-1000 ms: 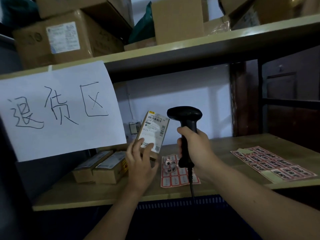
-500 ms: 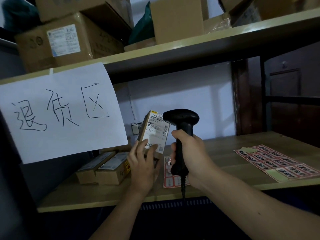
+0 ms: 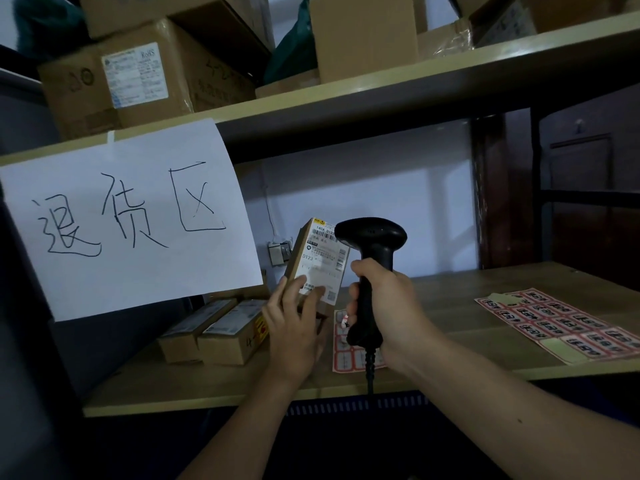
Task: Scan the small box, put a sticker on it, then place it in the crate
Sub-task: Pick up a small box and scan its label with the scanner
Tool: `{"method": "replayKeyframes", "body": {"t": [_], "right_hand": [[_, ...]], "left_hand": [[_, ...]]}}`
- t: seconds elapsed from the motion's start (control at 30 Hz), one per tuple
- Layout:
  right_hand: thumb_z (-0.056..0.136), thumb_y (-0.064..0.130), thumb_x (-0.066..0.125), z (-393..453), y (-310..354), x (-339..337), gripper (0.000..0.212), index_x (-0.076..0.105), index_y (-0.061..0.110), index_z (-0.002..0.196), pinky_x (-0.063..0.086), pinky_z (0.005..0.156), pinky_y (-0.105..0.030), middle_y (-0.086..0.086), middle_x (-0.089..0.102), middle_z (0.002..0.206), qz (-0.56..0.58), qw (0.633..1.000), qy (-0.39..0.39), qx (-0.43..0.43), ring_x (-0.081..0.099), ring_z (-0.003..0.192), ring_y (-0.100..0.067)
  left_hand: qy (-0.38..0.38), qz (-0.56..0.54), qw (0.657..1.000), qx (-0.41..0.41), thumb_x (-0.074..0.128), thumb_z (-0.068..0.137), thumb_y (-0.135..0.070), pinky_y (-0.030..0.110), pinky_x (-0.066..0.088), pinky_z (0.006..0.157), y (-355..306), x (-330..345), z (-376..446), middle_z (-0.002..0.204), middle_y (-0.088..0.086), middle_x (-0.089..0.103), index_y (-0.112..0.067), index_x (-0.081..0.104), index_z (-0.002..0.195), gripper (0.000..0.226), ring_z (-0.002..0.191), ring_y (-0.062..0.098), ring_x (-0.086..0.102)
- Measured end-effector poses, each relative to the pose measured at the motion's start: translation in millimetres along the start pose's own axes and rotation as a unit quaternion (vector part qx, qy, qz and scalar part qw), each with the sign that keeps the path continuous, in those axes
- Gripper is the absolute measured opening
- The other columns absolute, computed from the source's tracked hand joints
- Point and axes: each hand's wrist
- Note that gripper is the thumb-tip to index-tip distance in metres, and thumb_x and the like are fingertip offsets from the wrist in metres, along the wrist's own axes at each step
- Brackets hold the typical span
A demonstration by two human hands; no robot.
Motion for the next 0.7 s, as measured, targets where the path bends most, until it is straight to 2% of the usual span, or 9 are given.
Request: {"method": "replayKeyframes", "body": {"t": [0.17, 0.33, 0.43, 0.5, 0.53, 0.7], "right_hand": [[0.091, 0.021, 0.059, 1.9, -4.0, -2.8, 0.018, 0.055, 0.01, 0.077, 0.04, 0.051, -0.032, -0.001, 0.049, 0.049, -0.029, 0.999, 0.003, -0.024, 0.043, 0.043, -0.017], [0.092, 0.021, 0.058, 12.3, -6.6, -15.8, 0.014, 0.05, 0.011, 0.085, 0.039, 0.055, -0.036, -0.009, 0.046, 0.064, -0.127, 0.987, -0.013, -0.094, 0.042, 0.049, -0.019], [0.094, 0.03, 0.056, 21.2, -3.4, -30.6, 0.022, 0.045, 0.015, 0.081, 0.037, 0.049, -0.026, -0.006, 0.044, 0.068, -0.232, 0.96, -0.019, -0.155, 0.04, 0.05, -0.013], [0.095, 0.04, 0.051, 27.1, 1.1, -45.0, 0.024, 0.048, 0.018, 0.085, 0.037, 0.048, -0.021, 0.002, 0.048, 0.068, -0.347, 0.919, -0.02, -0.185, 0.045, 0.051, -0.008], [0.096, 0.043, 0.048, 31.3, 2.6, -53.9, 0.026, 0.051, 0.018, 0.09, 0.038, 0.05, -0.024, 0.003, 0.053, 0.071, -0.412, 0.891, -0.02, -0.191, 0.05, 0.056, -0.008], [0.093, 0.046, 0.043, 56.9, 1.2, -106.8, 0.039, 0.051, 0.012, 0.11, 0.049, 0.073, -0.039, -0.01, 0.062, 0.1, -0.661, 0.73, -0.067, -0.161, 0.062, 0.086, -0.028]], "left_hand": [[0.009, -0.012, 1.0, -0.019, 0.085, 0.062, -0.033, 0.05, 0.041, 0.09, -1.3, -0.6, 0.2, 0.134, 0.009, 0.036, -0.02, 0.048, 0.118, 0.068, 0.122, 0.034, 0.034], [0.012, -0.019, 0.999, -0.043, 0.089, 0.055, -0.021, 0.052, 0.041, 0.091, -1.5, -0.5, 1.1, 0.132, 0.008, 0.037, -0.021, 0.048, 0.117, 0.074, 0.122, 0.035, 0.034], [0.013, -0.021, 0.998, -0.052, 0.088, 0.056, -0.02, 0.055, 0.044, 0.091, -0.1, -2.5, 1.1, 0.133, 0.008, 0.037, -0.02, 0.048, 0.116, 0.071, 0.121, 0.036, 0.036], [0.016, -0.021, 0.998, -0.064, 0.086, 0.061, -0.025, 0.056, 0.045, 0.091, 1.8, -2.9, 0.9, 0.133, 0.008, 0.038, -0.019, 0.05, 0.115, 0.065, 0.12, 0.037, 0.037], [0.02, -0.024, 0.997, -0.077, 0.085, 0.062, -0.027, 0.056, 0.044, 0.091, 2.2, -3.5, 0.9, 0.133, 0.008, 0.039, -0.018, 0.052, 0.115, 0.063, 0.119, 0.037, 0.038], [0.026, -0.058, 0.988, -0.143, 0.085, 0.064, -0.029, 0.054, 0.04, 0.094, -2.2, -9.9, -1.7, 0.132, 0.012, 0.044, -0.014, 0.059, 0.114, 0.058, 0.117, 0.037, 0.037]]}}
Point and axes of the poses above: each hand's wrist, its own z-axis towards the middle knuckle, its own x-axis out of the palm, y = z × x
